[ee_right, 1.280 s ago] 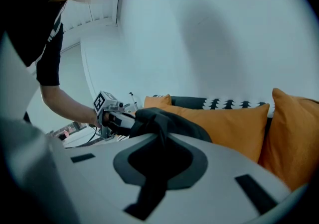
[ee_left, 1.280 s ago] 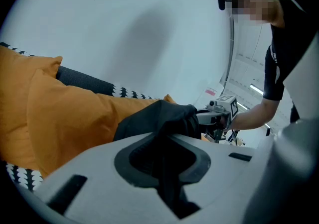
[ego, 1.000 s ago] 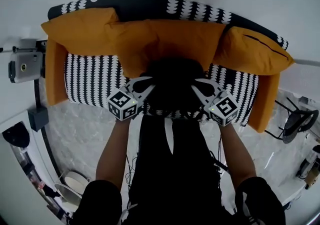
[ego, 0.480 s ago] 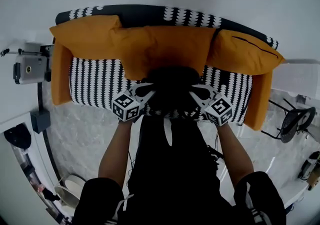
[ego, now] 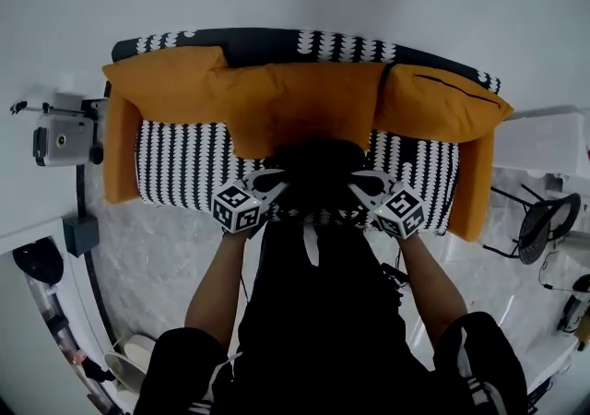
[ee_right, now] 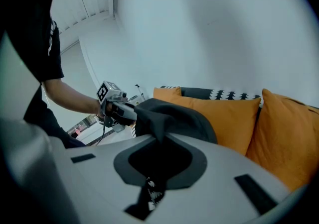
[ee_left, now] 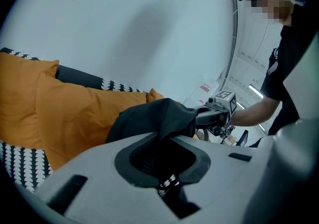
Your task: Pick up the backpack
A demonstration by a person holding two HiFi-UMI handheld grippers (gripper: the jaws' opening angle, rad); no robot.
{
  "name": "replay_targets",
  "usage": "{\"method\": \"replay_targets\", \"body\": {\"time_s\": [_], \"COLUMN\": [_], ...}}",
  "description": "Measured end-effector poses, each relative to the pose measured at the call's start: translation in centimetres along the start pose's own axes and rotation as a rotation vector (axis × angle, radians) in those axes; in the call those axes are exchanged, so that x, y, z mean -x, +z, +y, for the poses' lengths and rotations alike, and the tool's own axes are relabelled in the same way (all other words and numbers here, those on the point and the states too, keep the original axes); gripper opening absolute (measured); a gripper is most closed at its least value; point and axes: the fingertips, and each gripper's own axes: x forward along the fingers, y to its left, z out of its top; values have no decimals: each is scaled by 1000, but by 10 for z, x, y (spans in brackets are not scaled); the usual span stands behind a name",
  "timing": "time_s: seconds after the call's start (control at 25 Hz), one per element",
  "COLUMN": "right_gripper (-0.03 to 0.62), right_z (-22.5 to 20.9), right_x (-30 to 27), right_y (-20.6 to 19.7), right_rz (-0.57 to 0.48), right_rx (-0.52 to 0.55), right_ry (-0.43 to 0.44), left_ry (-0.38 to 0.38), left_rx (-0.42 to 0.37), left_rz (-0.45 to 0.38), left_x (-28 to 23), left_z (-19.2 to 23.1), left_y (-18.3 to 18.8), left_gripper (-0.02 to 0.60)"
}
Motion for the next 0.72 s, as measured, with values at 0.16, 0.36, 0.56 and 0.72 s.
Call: {"method": "replay_targets", "body": {"time_s": [0.16, 0.36, 0.56, 0.72], "right_gripper": [34, 32, 32, 32], "right_z": [3, 4, 6, 9], "right_x": [7, 15, 24, 35], "right_y": [7, 21, 43, 58], "right_rz": [-14, -42, -64, -78], "right_rx": [-5, 10, 44, 59], "right_ry": [-3, -10, -15, -17], "left_ry": [-5, -5, -6, -9], "left_rx": [-11, -36, -64, -89], "left_rz": [-5, -17, -39, -54], "left_x": [5, 9, 17, 23], "left_z": [-7, -14, -22, -32], "left_y": [8, 23, 43, 59], "left_gripper": [49, 49, 48, 44]}}
